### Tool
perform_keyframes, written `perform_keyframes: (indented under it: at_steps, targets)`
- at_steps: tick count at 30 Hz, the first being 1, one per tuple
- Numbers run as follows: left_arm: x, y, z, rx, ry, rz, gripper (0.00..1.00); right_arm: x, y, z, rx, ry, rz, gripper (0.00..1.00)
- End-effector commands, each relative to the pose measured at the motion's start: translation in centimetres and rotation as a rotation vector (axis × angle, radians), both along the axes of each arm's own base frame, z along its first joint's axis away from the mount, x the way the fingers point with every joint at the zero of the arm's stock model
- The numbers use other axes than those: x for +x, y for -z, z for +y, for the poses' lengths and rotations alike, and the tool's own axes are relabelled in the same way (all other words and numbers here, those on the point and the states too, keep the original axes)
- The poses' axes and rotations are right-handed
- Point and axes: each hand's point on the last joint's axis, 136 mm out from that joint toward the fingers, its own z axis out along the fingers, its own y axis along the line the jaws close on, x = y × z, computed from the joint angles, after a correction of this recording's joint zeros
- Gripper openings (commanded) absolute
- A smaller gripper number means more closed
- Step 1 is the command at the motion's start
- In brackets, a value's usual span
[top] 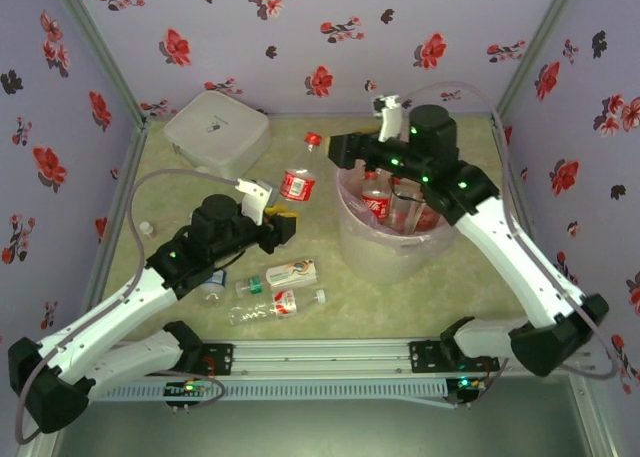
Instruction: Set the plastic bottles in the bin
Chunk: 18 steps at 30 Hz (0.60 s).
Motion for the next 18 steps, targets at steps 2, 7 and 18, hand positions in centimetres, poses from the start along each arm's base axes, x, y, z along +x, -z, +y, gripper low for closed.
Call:
perform_keyframes:
  at_steps: [2, 7, 18]
  targets:
    - [-0.2, -0.8, -0.9, 0.001, 0.05, -0.043, 0.0, 0.3, -2.4, 2.8, 0.095, -0.098, -0.034, 0.75]
    - [-0.2, -1.0, -0.8, -0.016, 0.046, -0.056, 0.0, 0.8, -1.0, 4.2, 0.079, -0.124, 0.001, 0.63]
    - [0.2, -0.9, -0.8, -0.022, 0.027, -0.061, 0.16, 0.9, -1.0, 4.9, 0.093, -0.149, 0.027, 0.23]
